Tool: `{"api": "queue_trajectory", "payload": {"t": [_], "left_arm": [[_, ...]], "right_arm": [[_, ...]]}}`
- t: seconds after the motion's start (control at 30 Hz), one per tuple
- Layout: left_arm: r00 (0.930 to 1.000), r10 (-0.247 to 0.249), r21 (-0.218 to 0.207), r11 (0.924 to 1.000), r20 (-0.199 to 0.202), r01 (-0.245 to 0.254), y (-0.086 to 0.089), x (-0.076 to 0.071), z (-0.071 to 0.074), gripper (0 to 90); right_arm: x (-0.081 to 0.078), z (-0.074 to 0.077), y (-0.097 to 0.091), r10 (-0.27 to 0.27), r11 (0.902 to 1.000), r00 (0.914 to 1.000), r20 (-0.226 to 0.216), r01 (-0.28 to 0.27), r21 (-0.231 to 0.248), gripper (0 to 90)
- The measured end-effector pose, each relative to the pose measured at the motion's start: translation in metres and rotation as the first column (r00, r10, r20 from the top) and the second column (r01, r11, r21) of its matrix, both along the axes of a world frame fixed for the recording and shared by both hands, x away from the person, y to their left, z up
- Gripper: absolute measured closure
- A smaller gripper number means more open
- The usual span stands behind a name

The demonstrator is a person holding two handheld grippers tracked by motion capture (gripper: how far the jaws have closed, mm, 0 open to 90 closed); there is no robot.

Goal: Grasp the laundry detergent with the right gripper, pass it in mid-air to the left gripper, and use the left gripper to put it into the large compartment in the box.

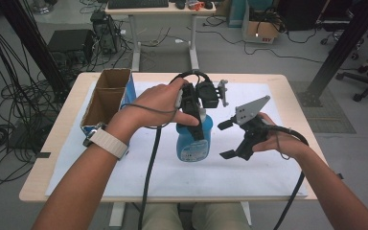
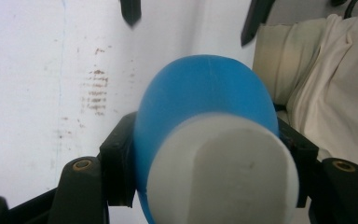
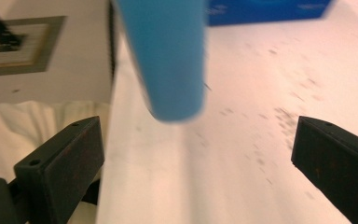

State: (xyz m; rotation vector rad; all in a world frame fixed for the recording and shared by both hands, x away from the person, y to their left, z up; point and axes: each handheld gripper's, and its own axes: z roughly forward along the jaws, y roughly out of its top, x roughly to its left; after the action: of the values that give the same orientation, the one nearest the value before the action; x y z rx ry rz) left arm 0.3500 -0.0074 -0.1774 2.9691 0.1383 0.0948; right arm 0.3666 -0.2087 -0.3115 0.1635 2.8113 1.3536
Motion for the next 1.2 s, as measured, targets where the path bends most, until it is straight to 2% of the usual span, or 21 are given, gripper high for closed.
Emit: {"api": "queue_trajectory", "payload": {"t": [0.1,0.17,0.2,0.3,0.4,0.43,0.47,0.5,0.53,0.57,0.63,0.67,0.8,0.87,0.9,0.93,1.0,1.03,1.07,1.13,1.2], "left_arm": [[0.9991,0.041,-0.005,0.9992,0.008,-0.041,0.004,0.002,0.005,37.6],[0.9982,0.058,-0.008,0.9983,0.014,-0.058,0.007,0.004,0.009,37.5],[0.9972,0.074,-0.012,0.9972,0.014,-0.073,0.009,0.005,0.012,37.6],[0.9908,0.135,-0.008,0.9908,0.005,-0.135,0.013,0.008,0.019,37.6],[0.9813,0.192,-0.004,0.9813,0.007,-0.192,0.016,0.011,0.028,37.6],[0.9758,0.218,-0.005,0.9759,0.008,-0.218,0.017,0.012,0.031,37.6],[0.9670,0.255,-0.001,0.9670,0.004,-0.255,0.019,0.014,0.034,37.6],[0.9628,0.270,0.007,0.9628,0.004,-0.270,0.020,0.017,0.037,37.6],[0.9538,0.300,0.012,0.9537,0.003,-0.300,0.022,0.018,0.040,37.6],[0.9492,0.315,0.012,0.9492,-0.002,-0.315,0.024,0.021,0.043,37.6],[0.9303,0.367,0.008,0.9303,0.009,-0.367,0.028,0.024,0.051,37.6],[0.9229,0.385,0.007,0.9229,0.010,-0.385,0.029,0.025,0.053,37.6],[0.8876,0.460,-0.006,0.8877,0.013,-0.460,0.036,0.032,0.066,37.6],[0.8629,0.505,-0.011,0.8629,0.011,-0.505,0.040,0.036,0.073,37.6],[0.8480,0.530,-0.018,0.8480,0.014,-0.530,0.043,0.037,0.076,37.6],[0.8330,0.553,-0.026,0.8330,0.012,-0.553,0.044,0.038,0.077,37.5],[0.8098,0.586,-0.021,0.8100,0.016,-0.586,0.049,0.042,0.083,37.6],[0.7948,0.607,-0.025,0.7949,0.018,-0.606,0.052,0.044,0.087,37.6],[0.7873,0.616,-0.023,0.7874,0.016,-0.616,0.054,0.046,0.089,37.5],[0.7538,0.657,-0.010,0.7538,0.011,-0.657,0.060,0.050,0.094,37.5],[0.7293,0.684,-0.004,0.7295,0.016,-0.684,0.064,0.053,0.099,37.5]], "right_arm": [[0.001,0.006,-0.011,-0.051,0.9977,0.9984,0.023,0.052,-0.043,2.7],[0.004,0.010,-0.018,-0.045,0.9955,0.9981,0.042,0.048,-0.081,2.8],[0.007,0.012,-0.022,-0.037,0.9940,0.9969,0.069,0.044,-0.100,2.8],[0.011,0.019,-0.030,-0.070,0.9878,0.9935,0.089,0.082,-0.133,3.0],[0.013,0.026,-0.038,-0.114,0.9803,0.9892,0.092,0.127,-0.151,3.0],[0.015,0.028,-0.041,-0.113,0.9791,0.9882,0.104,0.128,-0.158,3.0],[0.016,0.030,-0.043,-0.117,0.9767,0.9869,0.111,0.135,-0.167,3.0],[0.017,0.032,-0.046,-0.121,0.9730,0.9856,0.119,0.141,-0.183,3.0],[0.018,0.033,-0.048,-0.126,0.9694,0.9841,0.125,0.149,-0.196,3.0],[0.019,0.034,-0.050,-0.127,0.9658,0.9832,0.131,0.153,-0.209,3.0],[0.017,0.031,-0.052,-0.179,0.9619,0.9766,0.119,0.199,-0.187,3.3],[0.019,0.031,-0.055,-0.166,0.9587,0.9779,0.127,0.190,-0.212,3.6],[0.021,0.028,-0.061,-0.189,0.9448,0.9732,0.132,0.216,-0.246,4.1],[0.021,0.028,-0.065,-0.201,0.9366,0.9692,0.142,0.233,-0.262,4.1],[0.022,0.028,-0.066,-0.202,0.9334,0.9688,0.144,0.235,-0.272,4.1],[0.022,0.028,-0.067,-0.209,0.9318,0.9668,0.147,0.243,-0.270,4.2],[0.021,0.028,-0.069,-0.227,0.9264,0.9629,0.146,0.260,-0.273,4.1],[0.021,0.028,-0.070,-0.223,0.9264,0.9633,0.150,0.257,-0.275,4.2],[0.021,0.029,-0.072,-0.223,0.9242,0.9629,0.152,0.259,-0.281,4.3],[0.021,0.028,-0.074,-0.229,0.9219,0.9615,0.153,0.264,-0.283,4.2],[0.022,0.028,-0.076,-0.233,0.9186,0.9599,0.155,0.270,-0.288,4.3]]}}
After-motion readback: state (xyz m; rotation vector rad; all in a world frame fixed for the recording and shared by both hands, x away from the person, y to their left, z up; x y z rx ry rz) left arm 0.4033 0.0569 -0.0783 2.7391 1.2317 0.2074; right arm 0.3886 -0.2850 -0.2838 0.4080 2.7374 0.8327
